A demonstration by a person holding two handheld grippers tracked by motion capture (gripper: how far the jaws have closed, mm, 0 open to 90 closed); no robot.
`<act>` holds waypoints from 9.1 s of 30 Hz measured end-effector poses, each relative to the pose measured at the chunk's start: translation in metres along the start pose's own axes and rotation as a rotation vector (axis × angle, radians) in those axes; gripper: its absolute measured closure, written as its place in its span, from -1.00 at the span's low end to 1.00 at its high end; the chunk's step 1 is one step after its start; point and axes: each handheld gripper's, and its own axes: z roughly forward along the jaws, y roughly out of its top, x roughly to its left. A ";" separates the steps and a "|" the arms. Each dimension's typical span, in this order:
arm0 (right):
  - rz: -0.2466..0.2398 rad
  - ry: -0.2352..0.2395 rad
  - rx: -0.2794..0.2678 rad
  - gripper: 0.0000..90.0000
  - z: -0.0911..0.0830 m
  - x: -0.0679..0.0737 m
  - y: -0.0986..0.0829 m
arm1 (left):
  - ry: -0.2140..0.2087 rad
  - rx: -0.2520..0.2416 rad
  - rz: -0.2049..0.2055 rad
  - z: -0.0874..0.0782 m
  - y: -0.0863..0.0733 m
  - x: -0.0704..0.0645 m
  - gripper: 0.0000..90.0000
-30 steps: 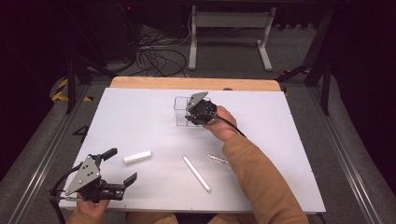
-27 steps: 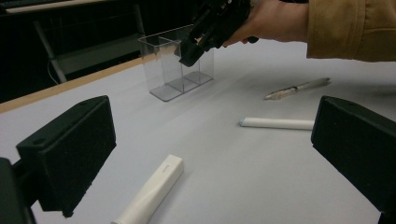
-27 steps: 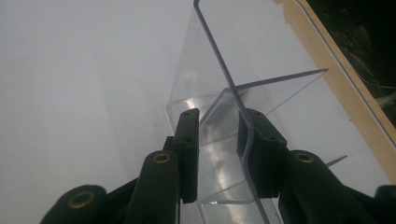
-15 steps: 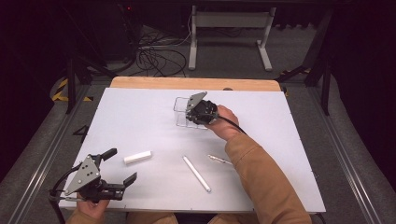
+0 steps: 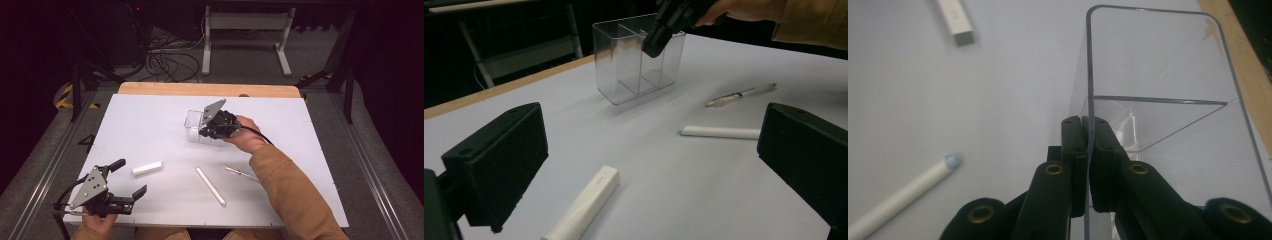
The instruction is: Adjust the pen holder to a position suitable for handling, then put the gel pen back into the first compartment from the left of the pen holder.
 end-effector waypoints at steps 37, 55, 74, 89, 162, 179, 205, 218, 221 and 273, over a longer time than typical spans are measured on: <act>0.005 0.194 0.010 0.93 0.011 0.020 -0.005 | 0.000 0.004 0.004 0.001 0.000 -0.001 -0.99; 0.057 0.114 -0.091 0.10 -0.011 0.027 -0.001 | -0.001 0.006 0.005 0.001 0.000 -0.001 -0.99; 0.179 -0.054 -0.224 -0.56 -0.068 0.040 -0.018 | 0.001 0.009 0.003 0.002 0.000 -0.001 -0.99; 0.201 -0.105 -0.254 -0.66 -0.087 0.051 -0.026 | 0.001 0.008 0.001 0.003 0.000 -0.001 -0.99; 0.410 -0.126 -0.118 -0.21 -0.101 0.095 -0.152 | -0.002 0.009 0.008 0.004 0.000 -0.003 -0.99; 0.375 -0.105 0.056 -0.04 -0.083 0.096 -0.154 | -0.003 0.010 0.010 0.004 0.000 -0.003 -0.99; 0.340 -0.035 0.204 0.50 -0.073 0.103 -0.161 | -0.005 0.010 0.008 0.004 0.000 -0.004 -0.99; 0.321 -0.034 0.227 0.75 -0.069 0.105 -0.162 | -0.010 0.014 0.006 0.004 0.000 -0.004 -0.99; 0.315 -0.037 0.230 0.77 -0.069 0.105 -0.161 | -0.008 0.011 0.005 0.004 0.000 -0.004 -0.99; 0.300 -0.067 0.068 0.79 -0.108 0.111 -0.146 | -0.006 0.008 0.019 0.003 0.001 -0.003 -0.99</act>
